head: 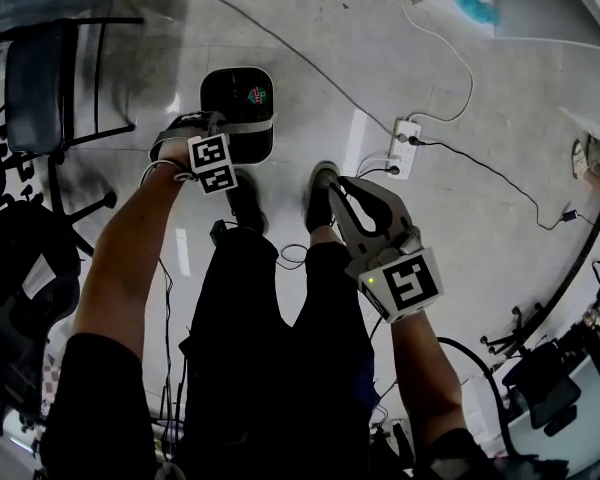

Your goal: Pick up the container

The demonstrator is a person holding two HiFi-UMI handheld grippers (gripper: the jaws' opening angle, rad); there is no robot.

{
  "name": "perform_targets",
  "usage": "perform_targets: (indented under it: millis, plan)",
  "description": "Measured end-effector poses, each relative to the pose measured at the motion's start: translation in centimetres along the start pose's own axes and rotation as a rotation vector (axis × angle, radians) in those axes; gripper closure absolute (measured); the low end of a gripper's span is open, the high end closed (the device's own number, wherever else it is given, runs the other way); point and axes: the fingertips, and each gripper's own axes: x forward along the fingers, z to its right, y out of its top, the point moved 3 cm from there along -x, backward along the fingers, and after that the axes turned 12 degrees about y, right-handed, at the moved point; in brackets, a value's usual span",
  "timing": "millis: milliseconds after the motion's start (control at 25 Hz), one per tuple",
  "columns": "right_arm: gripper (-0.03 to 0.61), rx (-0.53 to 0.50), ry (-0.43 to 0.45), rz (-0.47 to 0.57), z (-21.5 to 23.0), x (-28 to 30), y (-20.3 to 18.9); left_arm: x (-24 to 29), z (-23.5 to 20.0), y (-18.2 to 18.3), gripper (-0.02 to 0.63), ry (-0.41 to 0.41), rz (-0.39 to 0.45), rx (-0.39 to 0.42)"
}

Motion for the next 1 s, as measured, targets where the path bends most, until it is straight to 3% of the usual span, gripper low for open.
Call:
perform_targets:
  millis: [200, 440, 600, 800, 1000]
  plan:
    - [0.568, 0.039, -0.007, -0.016, -0.3, -1.0, -0.1, -2.3, 0.2, -1.7, 0.532, 0.007, -0.035, -0.166]
    - [0.568, 0.040, 0.005, 0.010, -2.0, -1.6, 2.8, -7.5, -0.3, -1.7, 0.532, 0.014, 0.009, -0.366]
    - [0.569, 0.024, 0.013, 0.087, -3.3, -2.4, 5.8, -12.3, -0.8, -0.9, 0.532, 0.027, 0.055, -0.447]
    - [0.569, 0.009, 0.014, 0.102, -5.5, -4.2, 9.0, -18.6, -1.6, -0.2, 0.532, 0.027, 0.104, -0.525]
    - [0.569, -0.017, 0.014, 0.130, -7.2, -6.7, 12.6, -25.3, -3.4, 0.9, 0.532, 0.060, 0.120, -0.657]
